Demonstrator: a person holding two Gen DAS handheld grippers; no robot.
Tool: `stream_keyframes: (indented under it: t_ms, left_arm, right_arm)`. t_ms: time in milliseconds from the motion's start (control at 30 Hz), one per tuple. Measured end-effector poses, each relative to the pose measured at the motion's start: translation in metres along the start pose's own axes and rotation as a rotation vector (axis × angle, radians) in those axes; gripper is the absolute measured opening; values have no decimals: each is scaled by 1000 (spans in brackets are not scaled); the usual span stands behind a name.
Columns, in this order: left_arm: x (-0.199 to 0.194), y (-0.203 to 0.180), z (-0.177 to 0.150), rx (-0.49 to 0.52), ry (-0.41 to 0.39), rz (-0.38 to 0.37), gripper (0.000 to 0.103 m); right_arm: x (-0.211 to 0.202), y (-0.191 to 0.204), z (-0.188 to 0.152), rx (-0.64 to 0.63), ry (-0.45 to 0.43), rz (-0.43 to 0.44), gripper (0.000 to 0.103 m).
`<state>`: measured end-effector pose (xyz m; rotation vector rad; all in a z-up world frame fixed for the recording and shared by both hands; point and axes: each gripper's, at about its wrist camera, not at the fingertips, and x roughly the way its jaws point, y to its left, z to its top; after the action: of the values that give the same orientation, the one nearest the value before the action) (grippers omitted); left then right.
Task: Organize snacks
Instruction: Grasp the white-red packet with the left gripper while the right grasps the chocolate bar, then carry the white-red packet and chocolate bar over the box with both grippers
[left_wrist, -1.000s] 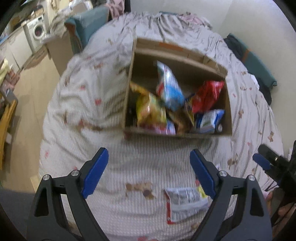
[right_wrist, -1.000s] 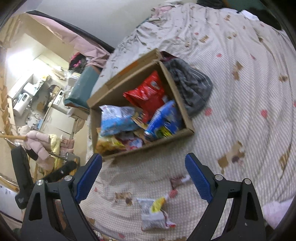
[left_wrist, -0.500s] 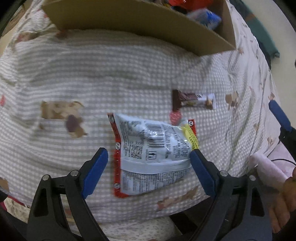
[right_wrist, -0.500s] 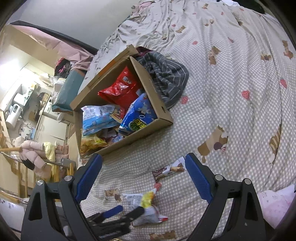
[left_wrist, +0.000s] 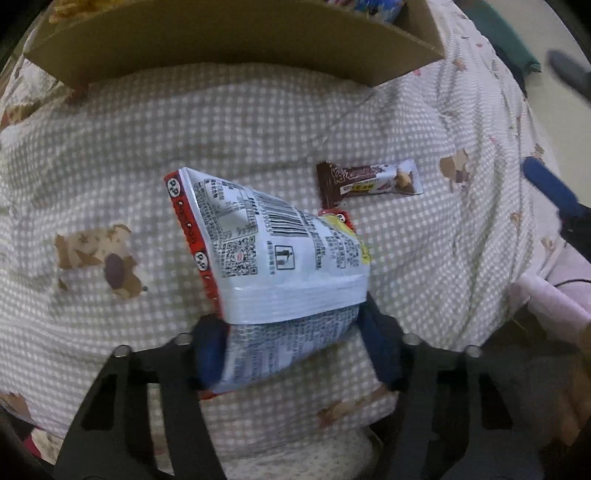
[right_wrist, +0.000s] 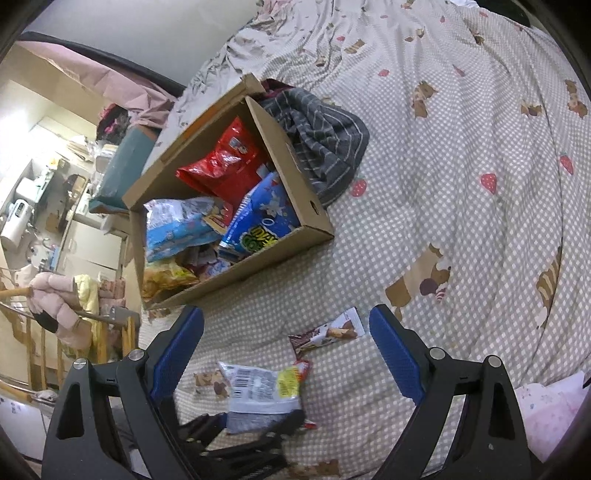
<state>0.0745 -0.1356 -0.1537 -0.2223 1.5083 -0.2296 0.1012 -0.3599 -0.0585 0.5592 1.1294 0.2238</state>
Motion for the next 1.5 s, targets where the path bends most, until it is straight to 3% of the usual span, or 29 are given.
stream_keyframes:
  t_ms: [167, 333, 433, 600, 733, 900, 967, 1167, 1500]
  left_arm:
    - [-51, 11, 7, 66, -72, -31, 50]
    - [-96, 52, 25, 123, -179, 86, 51]
    - [-105, 78, 36, 82, -204, 99, 50]
    - [-99, 102, 35, 13, -204, 56, 51]
    - [-96, 104, 33, -25, -203, 20, 51]
    - [-104, 98, 29, 10, -229, 23, 51]
    - [-107, 99, 28, 6, -231, 16, 51]
    - [-112, 101, 28, -6, -250, 21, 51]
    - [-111, 108, 28, -17, -271, 69, 51]
  right_arm:
    - [19, 3, 0, -28, 51, -58, 93]
    - [57, 7, -7, -101, 161, -192, 93]
    - [83, 14, -13, -158, 223, -222, 93]
    - [112, 28, -23, -255, 267, -320, 99]
    - [135, 32, -29, -291, 323, -375, 99]
    - [156, 36, -34, -332, 357, -441, 99]
    - [161, 39, -35, -348, 360, -452, 98]
    - [163, 43, -41, -361, 352, -460, 75]
    - [135, 41, -43, -327, 293, -396, 70]
